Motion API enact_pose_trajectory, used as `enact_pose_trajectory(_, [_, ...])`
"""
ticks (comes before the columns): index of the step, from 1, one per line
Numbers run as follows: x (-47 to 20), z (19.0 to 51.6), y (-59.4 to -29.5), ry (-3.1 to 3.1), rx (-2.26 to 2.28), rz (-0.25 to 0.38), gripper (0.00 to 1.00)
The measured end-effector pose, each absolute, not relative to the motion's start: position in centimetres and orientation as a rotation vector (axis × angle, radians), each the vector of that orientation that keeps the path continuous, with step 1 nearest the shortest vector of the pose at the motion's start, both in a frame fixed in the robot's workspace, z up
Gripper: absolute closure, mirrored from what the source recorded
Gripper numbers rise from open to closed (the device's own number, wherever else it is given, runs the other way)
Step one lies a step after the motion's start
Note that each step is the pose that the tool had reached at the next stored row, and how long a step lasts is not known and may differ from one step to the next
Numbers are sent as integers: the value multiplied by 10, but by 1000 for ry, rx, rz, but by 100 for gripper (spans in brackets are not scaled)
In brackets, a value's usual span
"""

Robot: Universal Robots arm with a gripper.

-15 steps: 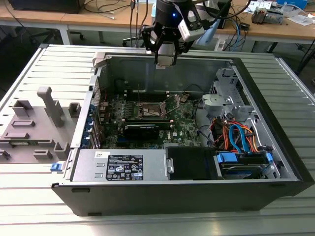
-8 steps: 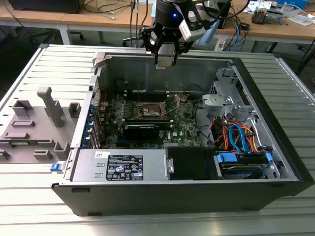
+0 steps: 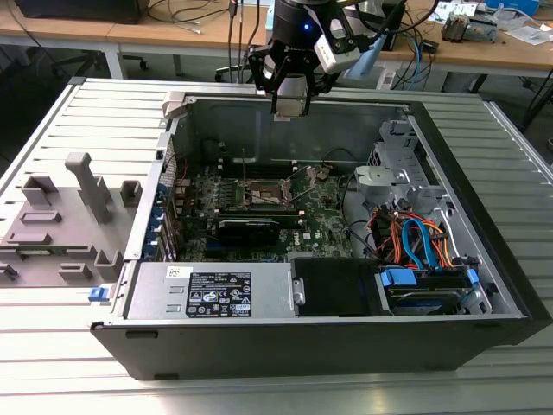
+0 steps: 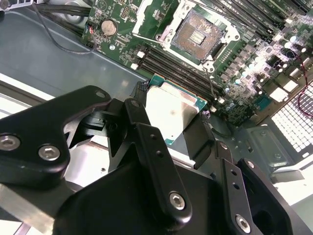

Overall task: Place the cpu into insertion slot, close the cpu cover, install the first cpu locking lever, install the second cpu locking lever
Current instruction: 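Place the cpu into insertion slot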

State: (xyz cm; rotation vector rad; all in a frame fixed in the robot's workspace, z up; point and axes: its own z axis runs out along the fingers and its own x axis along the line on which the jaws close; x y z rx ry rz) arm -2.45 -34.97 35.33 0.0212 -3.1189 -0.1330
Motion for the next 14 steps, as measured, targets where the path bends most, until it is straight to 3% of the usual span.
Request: enact_pose_trajectory(14, [-25,352,-359,-3119,21,-133,45])
